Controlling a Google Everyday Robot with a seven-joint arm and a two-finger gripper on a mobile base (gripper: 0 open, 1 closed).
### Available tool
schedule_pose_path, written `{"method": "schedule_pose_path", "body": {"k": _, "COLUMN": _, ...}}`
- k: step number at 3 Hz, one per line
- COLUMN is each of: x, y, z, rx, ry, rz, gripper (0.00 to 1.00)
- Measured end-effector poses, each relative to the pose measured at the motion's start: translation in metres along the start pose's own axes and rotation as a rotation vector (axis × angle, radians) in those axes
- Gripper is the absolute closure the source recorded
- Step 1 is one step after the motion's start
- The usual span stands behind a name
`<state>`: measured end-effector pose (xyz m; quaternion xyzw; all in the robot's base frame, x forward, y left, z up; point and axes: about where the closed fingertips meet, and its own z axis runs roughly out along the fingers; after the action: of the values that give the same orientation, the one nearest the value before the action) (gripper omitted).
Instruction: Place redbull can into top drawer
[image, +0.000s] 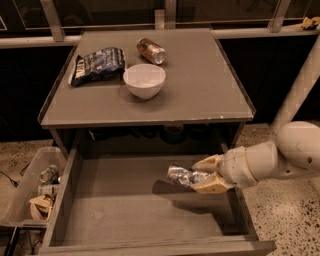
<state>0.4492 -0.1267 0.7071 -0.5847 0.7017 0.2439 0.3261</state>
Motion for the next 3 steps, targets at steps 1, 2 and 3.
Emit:
{"method": "schedule_pose_path", "body": {"k": 1, "x": 0.004, "y": 0.016, "z": 0.038, "rx": -0.025, "ry": -0.017, "rz": -0.004, "gripper": 1.00}}
{"method": "schedule_pose_path", "body": {"k": 2, "x": 0.022, "y": 0.018, "z": 0.072, "rx": -0.065, "ry": 0.019, "rz": 0.019, "gripper": 1.00}}
{"method": "schedule_pose_path", "body": {"k": 3, "x": 0.036, "y": 0.011, "z": 0.094, "rx": -0.079, "ry": 0.049, "rz": 0.044, "gripper": 1.00}}
